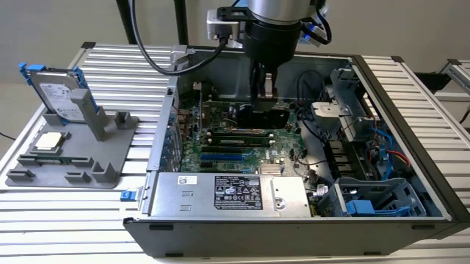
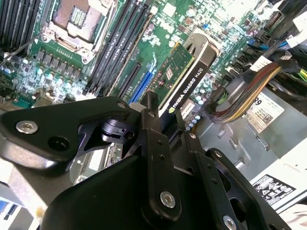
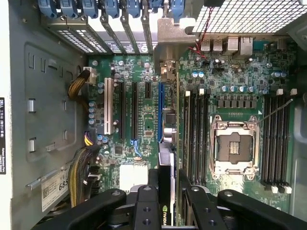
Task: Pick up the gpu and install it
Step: 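Insert the gpu into the slot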
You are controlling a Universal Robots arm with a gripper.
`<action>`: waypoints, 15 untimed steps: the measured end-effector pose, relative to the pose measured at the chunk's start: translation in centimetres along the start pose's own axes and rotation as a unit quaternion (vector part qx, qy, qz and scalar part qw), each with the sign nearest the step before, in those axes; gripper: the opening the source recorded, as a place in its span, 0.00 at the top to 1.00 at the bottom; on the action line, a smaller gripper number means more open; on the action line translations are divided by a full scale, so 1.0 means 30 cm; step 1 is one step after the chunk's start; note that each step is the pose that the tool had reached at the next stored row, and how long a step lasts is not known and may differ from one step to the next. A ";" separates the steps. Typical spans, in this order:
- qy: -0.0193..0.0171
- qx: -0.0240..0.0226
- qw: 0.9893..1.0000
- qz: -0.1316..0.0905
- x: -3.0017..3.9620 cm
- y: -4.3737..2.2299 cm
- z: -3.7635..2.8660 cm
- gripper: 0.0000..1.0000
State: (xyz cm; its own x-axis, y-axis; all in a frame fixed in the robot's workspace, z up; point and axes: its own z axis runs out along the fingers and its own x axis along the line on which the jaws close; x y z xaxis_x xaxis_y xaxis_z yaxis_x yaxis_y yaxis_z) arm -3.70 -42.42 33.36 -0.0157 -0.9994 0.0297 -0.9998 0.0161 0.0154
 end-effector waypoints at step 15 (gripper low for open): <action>0.000 0.000 1.000 0.000 -0.001 0.000 0.024 1.00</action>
State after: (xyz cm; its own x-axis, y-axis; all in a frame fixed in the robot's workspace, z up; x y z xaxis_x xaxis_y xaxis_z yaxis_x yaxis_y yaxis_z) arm -3.70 -42.42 32.64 -0.0156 -0.9994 0.0297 -0.9998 0.0161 0.0155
